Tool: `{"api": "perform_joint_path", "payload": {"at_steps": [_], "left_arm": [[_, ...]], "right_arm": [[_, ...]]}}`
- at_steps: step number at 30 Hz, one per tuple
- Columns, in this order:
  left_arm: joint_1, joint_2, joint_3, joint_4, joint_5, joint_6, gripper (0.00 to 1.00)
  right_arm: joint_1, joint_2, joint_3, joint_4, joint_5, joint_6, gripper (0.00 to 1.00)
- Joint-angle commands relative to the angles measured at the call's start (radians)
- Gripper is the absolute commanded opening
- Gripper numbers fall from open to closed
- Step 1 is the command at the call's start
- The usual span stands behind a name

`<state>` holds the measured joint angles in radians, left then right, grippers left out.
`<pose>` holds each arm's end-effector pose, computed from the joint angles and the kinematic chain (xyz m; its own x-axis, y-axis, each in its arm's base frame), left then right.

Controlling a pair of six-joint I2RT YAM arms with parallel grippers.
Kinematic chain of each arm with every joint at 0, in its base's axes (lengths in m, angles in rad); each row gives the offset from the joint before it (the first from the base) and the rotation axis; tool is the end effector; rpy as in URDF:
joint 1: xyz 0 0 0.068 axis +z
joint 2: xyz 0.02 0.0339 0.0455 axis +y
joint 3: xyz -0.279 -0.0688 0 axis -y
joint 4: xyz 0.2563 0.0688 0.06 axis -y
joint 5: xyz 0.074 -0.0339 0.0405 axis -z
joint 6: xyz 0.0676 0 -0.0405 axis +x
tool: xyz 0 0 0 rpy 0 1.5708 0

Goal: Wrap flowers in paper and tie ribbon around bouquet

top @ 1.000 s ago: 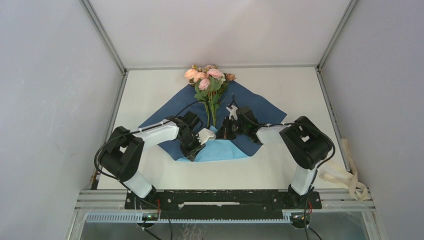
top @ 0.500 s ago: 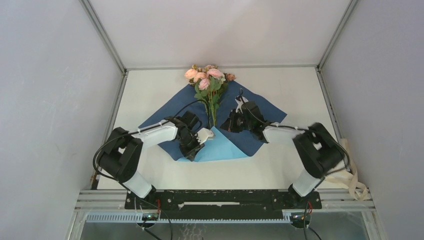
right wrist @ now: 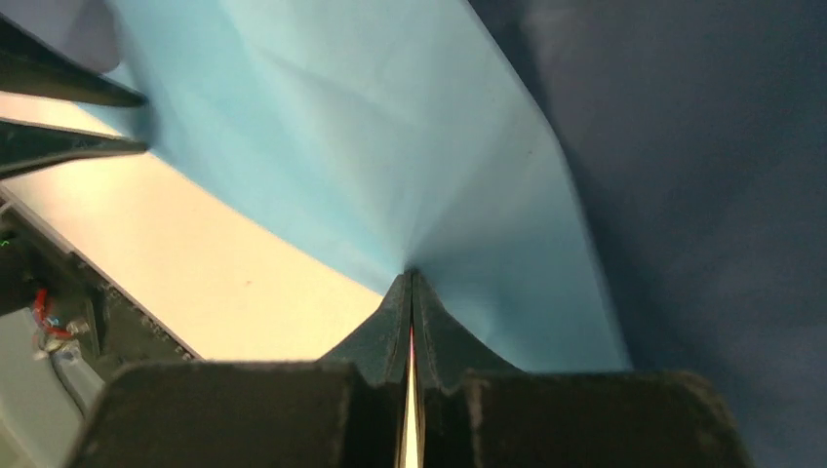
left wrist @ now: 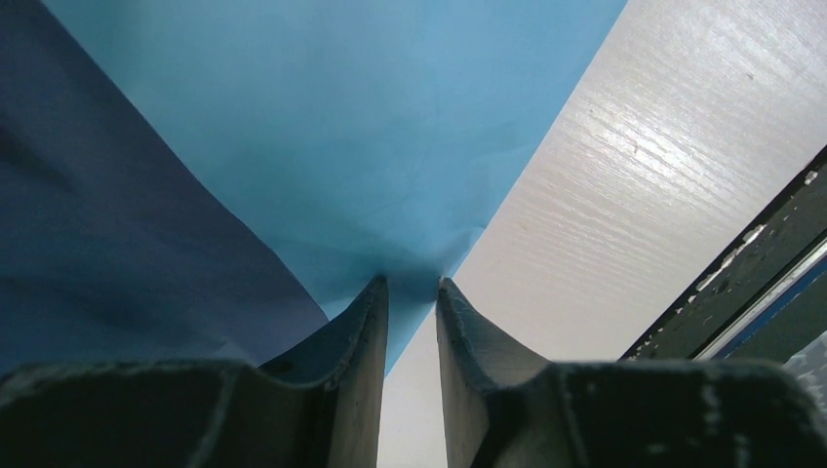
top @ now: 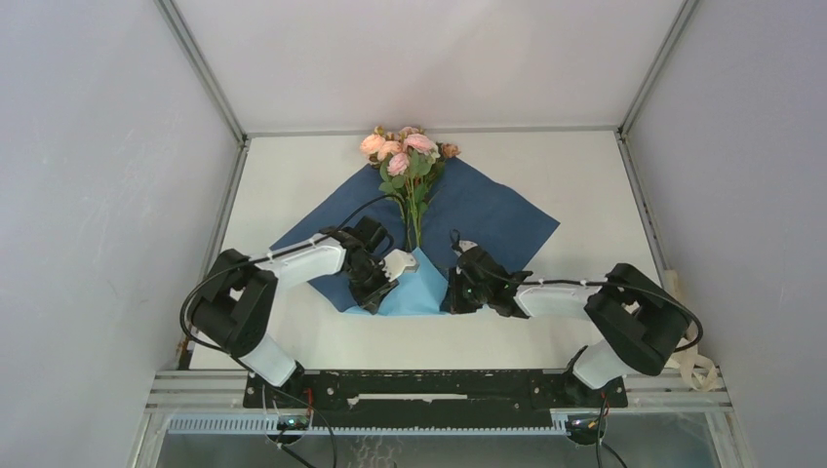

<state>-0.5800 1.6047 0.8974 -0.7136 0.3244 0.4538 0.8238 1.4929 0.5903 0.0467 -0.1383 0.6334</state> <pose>0.2256 -0.1736 0.1349 -0.4982 0.8232 -0.2724 0.8652 0.4516 -0.2178 0.1947 0.2239 0.1212 -0.8800 -0.0875 -0.4668 -0.3316 0.8169 0.4719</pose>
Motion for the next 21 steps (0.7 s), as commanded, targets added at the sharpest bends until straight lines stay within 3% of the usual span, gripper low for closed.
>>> {"api": "perform_joint_path", "payload": {"at_steps": [1, 8, 13, 17, 21], "left_arm": [[0.005, -0.093, 0.021, -0.03, 0.015, 0.034, 0.31], [-0.046, -0.071, 0.224, -0.103, 0.126, -0.005, 0.32], [-0.101, 0.009, 0.293, 0.003, 0.237, -0.132, 0.34], [-0.106, 0.112, 0.301, 0.133, 0.196, -0.258, 0.35], [-0.102, 0.23, 0.329, 0.152, 0.14, -0.307, 0.35]], "right_arm": [[-0.008, 0.017, -0.008, -0.018, 0.058, 0.05, 0.06], [0.006, -0.019, -0.041, -0.023, 0.062, 0.12, 0.06], [0.017, -0.06, -0.051, -0.02, 0.086, 0.188, 0.06], [0.019, -0.069, -0.067, 0.016, 0.082, 0.242, 0.07], [0.021, -0.102, -0.069, -0.038, 0.111, 0.291, 0.08]]}}
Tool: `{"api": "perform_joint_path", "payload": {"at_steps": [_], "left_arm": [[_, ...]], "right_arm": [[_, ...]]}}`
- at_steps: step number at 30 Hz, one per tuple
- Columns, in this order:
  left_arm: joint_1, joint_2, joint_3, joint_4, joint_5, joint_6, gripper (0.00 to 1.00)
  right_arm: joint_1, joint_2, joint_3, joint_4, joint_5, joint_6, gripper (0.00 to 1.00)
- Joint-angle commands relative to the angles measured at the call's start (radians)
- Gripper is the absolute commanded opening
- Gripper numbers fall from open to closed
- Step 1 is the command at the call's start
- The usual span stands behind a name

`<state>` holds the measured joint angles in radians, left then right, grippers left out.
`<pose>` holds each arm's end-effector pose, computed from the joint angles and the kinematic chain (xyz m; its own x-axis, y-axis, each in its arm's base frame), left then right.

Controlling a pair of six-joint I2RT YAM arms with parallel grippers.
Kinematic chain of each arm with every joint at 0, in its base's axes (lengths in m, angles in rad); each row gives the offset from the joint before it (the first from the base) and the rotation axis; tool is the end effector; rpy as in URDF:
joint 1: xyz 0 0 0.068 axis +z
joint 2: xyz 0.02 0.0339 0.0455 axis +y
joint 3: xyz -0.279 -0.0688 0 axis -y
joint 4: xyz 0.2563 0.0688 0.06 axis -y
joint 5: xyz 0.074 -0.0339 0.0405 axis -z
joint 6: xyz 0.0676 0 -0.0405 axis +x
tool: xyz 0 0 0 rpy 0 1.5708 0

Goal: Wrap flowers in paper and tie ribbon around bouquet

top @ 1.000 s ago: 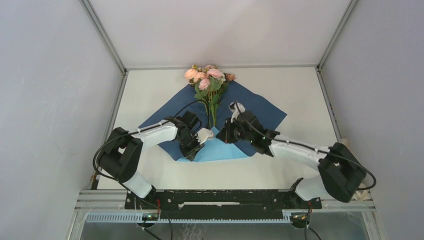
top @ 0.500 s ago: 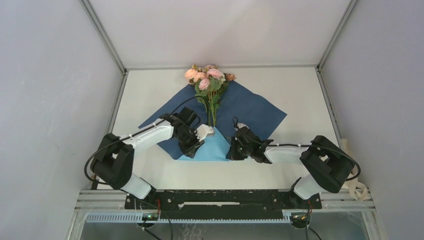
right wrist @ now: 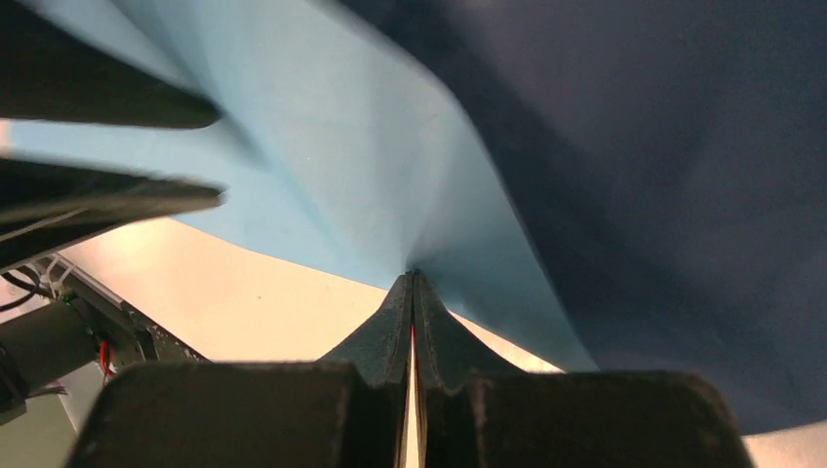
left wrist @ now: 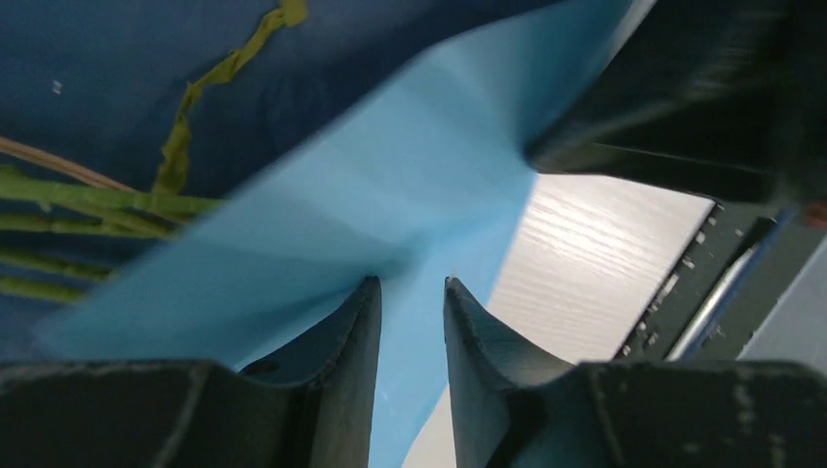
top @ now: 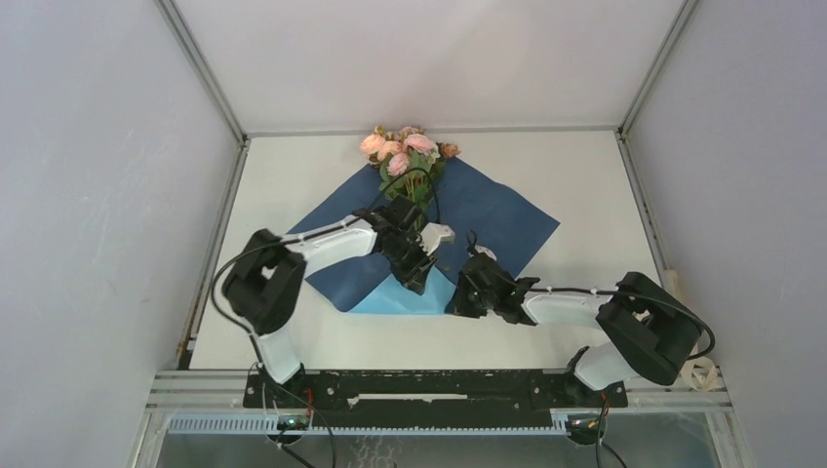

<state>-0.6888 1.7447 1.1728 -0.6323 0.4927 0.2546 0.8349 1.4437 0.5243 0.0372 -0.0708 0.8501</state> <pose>0.2608 -0.2561 0.1753 -0.5235 0.7184 -0.4581 0.8501 0.4045 -0.3371 0.1828 0.2090 0.1136 -0.9202 0.1004 -0.3783 -0.1184 0.8499 0.5135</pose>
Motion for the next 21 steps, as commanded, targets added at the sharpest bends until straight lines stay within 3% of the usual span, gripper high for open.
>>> {"api": "perform_joint_path", "payload": {"at_steps": [1, 5, 8, 11, 15, 21], "left_arm": [[0.006, 0.106, 0.051, 0.075, -0.024, -0.113, 0.35], [0.007, 0.13, 0.033, 0.084, -0.007, -0.127, 0.35], [0.007, 0.12, 0.016, 0.087, -0.005, -0.13, 0.35], [0.007, 0.119, 0.011, 0.089, -0.007, -0.139, 0.35], [0.008, 0.123, 0.014, 0.087, 0.0, -0.147, 0.35], [0.007, 0.111, 0.013, 0.084, 0.002, -0.148, 0.35]], "right_arm": [[0.011, -0.073, -0.002, -0.084, 0.063, 0.091, 0.09], [0.035, -0.189, -0.008, -0.242, 0.16, 0.162, 0.18], [0.053, -0.262, -0.04, -0.311, 0.204, 0.281, 0.45], [0.08, -0.308, -0.082, -0.345, 0.254, 0.451, 0.56], [0.087, -0.291, -0.092, -0.358, 0.32, 0.592, 0.63], [0.065, -0.203, -0.092, -0.312, 0.409, 0.596, 0.65]]}}
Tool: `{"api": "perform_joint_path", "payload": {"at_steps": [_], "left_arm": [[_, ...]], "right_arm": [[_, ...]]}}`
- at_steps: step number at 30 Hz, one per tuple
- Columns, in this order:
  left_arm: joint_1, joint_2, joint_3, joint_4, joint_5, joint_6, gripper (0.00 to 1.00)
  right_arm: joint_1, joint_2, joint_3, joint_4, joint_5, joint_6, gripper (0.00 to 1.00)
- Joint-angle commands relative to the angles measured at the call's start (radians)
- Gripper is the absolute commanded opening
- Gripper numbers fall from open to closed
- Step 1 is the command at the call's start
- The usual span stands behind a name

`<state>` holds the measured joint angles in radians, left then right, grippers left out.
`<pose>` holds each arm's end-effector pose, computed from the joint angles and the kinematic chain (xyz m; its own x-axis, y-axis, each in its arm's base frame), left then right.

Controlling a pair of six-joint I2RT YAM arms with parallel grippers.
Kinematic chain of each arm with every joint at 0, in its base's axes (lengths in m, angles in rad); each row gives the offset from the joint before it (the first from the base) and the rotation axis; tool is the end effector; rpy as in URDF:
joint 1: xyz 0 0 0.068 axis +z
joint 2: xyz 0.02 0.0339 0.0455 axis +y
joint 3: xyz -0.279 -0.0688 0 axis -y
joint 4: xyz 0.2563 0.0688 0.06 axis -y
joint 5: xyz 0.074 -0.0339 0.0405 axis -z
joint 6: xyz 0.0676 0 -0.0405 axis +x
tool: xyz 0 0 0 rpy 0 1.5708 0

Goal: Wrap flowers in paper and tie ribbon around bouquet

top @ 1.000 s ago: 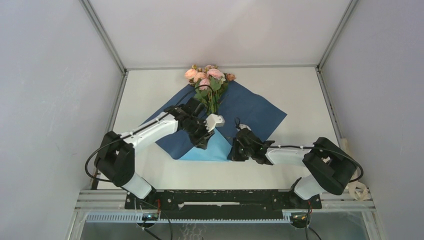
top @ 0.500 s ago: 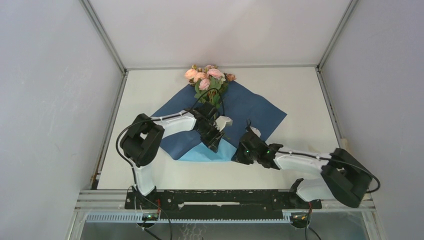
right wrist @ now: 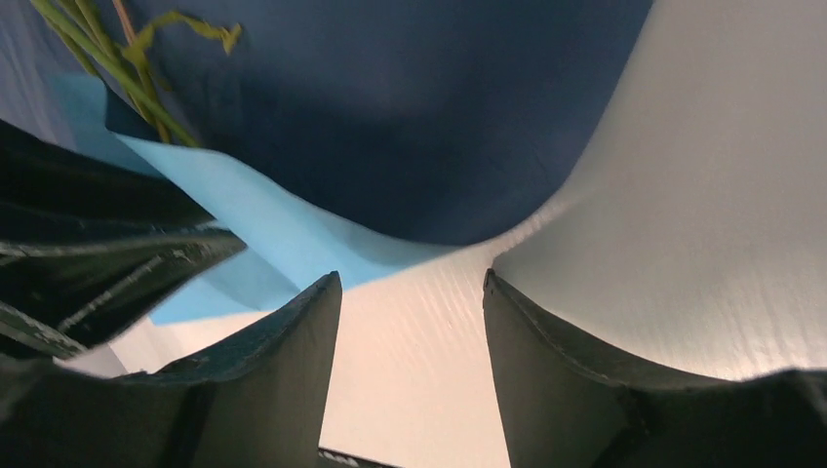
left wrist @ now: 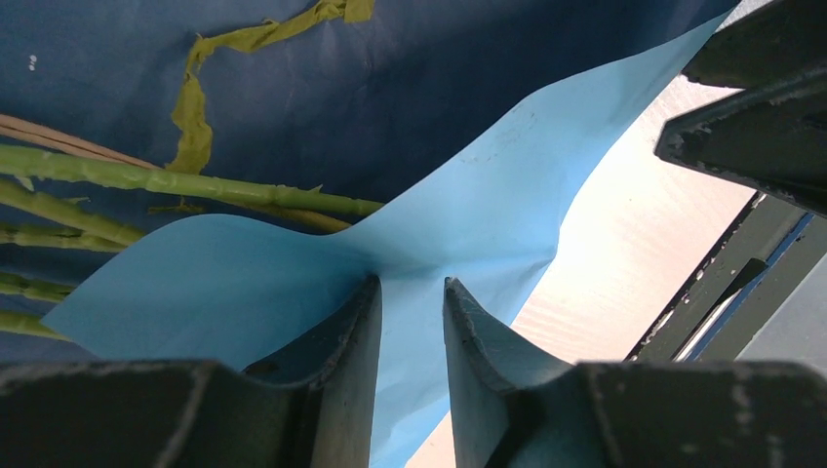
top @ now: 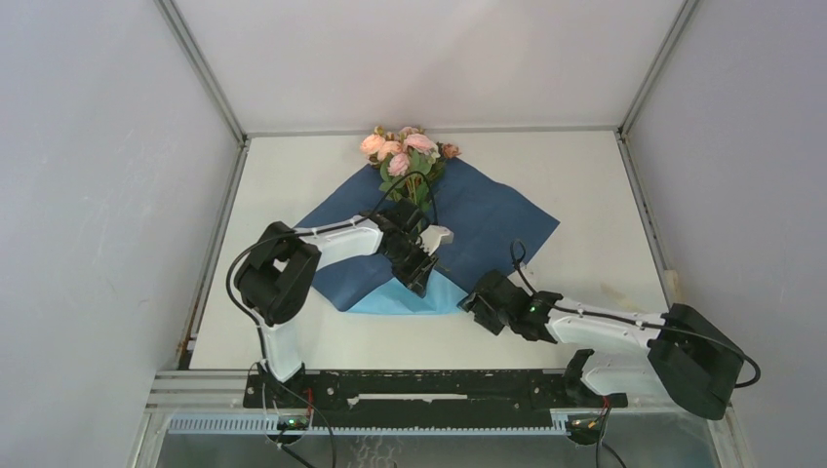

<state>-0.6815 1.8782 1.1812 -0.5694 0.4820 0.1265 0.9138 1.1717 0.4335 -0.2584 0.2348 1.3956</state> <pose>0.2751 -0.2635 0.1332 -0.6510 0.6720 -0.3531 0.7542 0.5200 -0.4009 0.1453 0.1626 0.1251 -0.7717 0.5675 -0.2870 0.3842 0.7756 0.5008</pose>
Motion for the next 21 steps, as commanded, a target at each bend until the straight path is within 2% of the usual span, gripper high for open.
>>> {"api": "perform_joint_path", "payload": {"at_steps": [1, 6, 10, 12, 18, 21], "left_arm": [[0.0, -0.023, 0.004, 0.02, 0.011, -0.021, 0.35], [0.003, -0.033, 0.008, 0.014, 0.004, -0.017, 0.35], [0.005, -0.059, 0.025, -0.007, -0.037, 0.0, 0.36], [0.005, -0.084, 0.035, -0.021, -0.062, 0.013, 0.37], [-0.019, -0.135, 0.116, -0.131, -0.071, 0.076, 0.42], [-0.042, -0.153, 0.142, -0.172, 0.004, 0.09, 0.44]], "right_arm": [[-0.018, 0.084, -0.001, -0.01, 0.112, 0.048, 0.64], [-0.018, 0.14, -0.001, 0.006, 0.14, 0.02, 0.5], [-0.013, 0.141, 0.003, 0.0, 0.158, -0.008, 0.27], [-0.006, 0.125, 0.004, -0.006, 0.171, -0.032, 0.19], [0.028, 0.083, 0.043, -0.049, 0.221, -0.115, 0.12], [0.055, 0.072, 0.075, -0.075, 0.255, -0.148, 0.08]]}}
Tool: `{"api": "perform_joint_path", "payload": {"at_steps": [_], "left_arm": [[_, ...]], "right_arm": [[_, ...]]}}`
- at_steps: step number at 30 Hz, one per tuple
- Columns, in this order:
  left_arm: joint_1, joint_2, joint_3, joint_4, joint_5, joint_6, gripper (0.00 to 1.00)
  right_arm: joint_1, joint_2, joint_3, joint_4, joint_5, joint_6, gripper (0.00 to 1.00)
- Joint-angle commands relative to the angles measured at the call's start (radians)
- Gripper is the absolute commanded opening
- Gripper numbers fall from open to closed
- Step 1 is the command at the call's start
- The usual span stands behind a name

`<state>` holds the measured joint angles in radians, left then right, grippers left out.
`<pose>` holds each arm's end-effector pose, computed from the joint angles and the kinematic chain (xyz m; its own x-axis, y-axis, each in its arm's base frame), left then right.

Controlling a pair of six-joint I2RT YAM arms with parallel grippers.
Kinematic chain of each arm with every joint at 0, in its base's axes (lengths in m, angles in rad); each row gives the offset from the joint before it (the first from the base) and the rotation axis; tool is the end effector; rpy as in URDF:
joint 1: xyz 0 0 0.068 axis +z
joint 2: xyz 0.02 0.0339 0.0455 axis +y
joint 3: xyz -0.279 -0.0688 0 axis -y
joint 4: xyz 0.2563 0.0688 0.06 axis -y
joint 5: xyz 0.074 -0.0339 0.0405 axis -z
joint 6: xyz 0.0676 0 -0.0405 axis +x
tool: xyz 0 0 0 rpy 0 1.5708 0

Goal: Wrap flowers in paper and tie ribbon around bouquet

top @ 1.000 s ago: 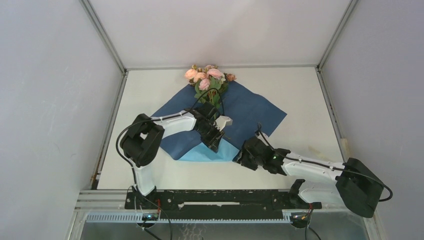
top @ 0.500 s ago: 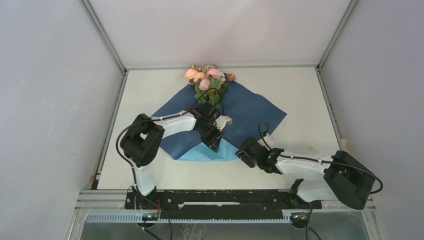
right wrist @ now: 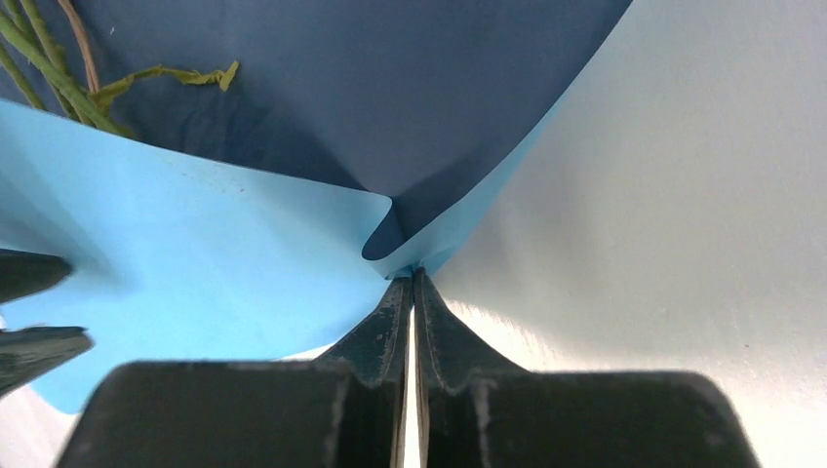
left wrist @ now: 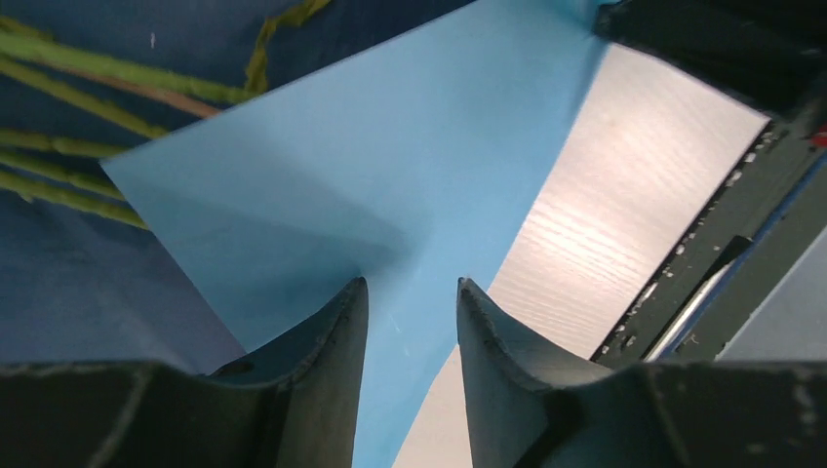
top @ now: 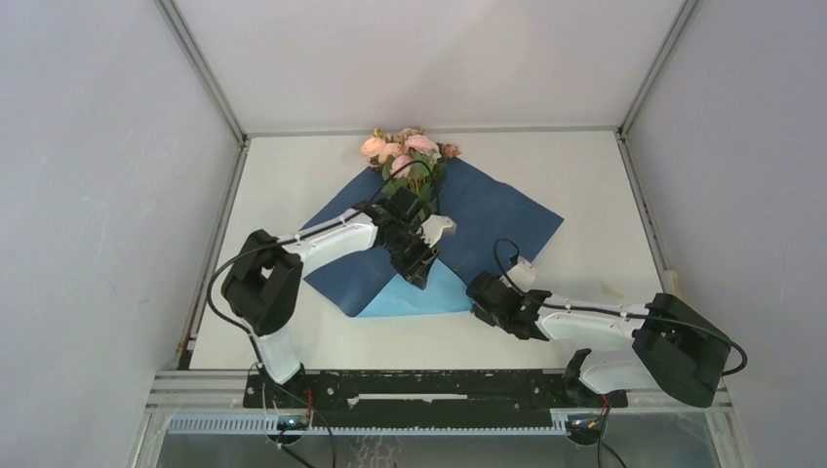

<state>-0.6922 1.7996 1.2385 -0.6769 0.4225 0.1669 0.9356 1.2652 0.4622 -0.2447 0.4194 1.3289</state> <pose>0.2722 -0.2617 0.1714 -0.6037 0.6973 -0.3865 0.7966 0.5079 -0.3279 0.1557 0.1648 0.1193 -0.7197 0.5181 -0.4622 0.3518 0.8460 0.4005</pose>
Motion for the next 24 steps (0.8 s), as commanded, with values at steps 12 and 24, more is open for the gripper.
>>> {"api": "perform_joint_path", "payload": {"at_steps": [12, 24], "left_arm": [[-0.019, 0.132, 0.144, 0.046, 0.072, -0.054, 0.46], [-0.008, 0.194, 0.102, 0.075, 0.088, -0.078, 0.46]], "right_arm": [[0.066, -0.107, 0.077, -0.146, 0.134, -0.135, 0.07], [0.077, -0.028, 0.068, -0.085, 0.059, -0.031, 0.63]]}}
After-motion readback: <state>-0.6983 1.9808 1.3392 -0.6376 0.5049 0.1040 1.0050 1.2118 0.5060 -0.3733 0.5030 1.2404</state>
